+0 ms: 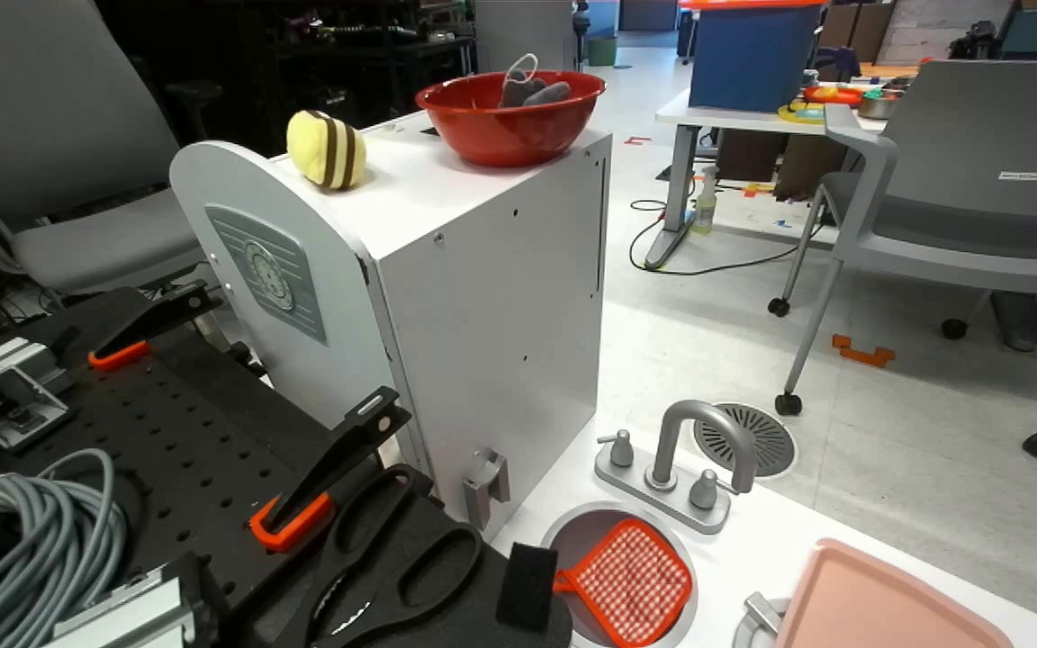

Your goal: Pick up the purple toy and put it on top of the cupboard

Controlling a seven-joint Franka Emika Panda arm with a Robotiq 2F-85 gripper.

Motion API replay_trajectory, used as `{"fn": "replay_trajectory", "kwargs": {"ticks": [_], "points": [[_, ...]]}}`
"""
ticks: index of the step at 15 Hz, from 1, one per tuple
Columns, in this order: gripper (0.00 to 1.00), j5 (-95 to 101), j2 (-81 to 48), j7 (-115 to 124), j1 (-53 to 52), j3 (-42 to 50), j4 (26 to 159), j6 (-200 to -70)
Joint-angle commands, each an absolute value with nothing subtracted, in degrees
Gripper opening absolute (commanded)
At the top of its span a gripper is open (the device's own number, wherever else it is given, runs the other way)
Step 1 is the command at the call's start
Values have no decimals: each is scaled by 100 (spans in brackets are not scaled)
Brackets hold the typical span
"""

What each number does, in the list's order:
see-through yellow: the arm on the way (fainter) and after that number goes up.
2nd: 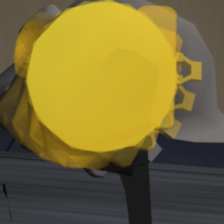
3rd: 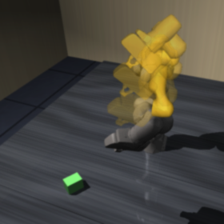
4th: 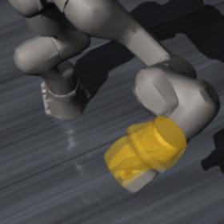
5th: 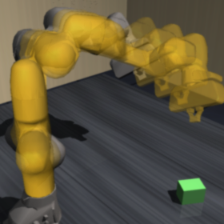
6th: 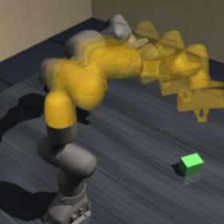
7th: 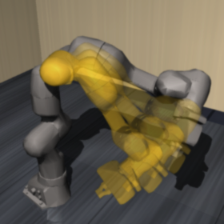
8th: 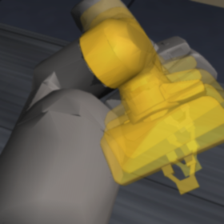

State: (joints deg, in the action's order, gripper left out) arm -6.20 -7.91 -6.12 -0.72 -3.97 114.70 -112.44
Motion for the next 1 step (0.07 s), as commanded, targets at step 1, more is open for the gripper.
{"fn": "replay_trajectory", "kwargs": {"ticks": [1], "points": [[100, -625, -792, -614, -116, -353, 11460, -11233]]}}
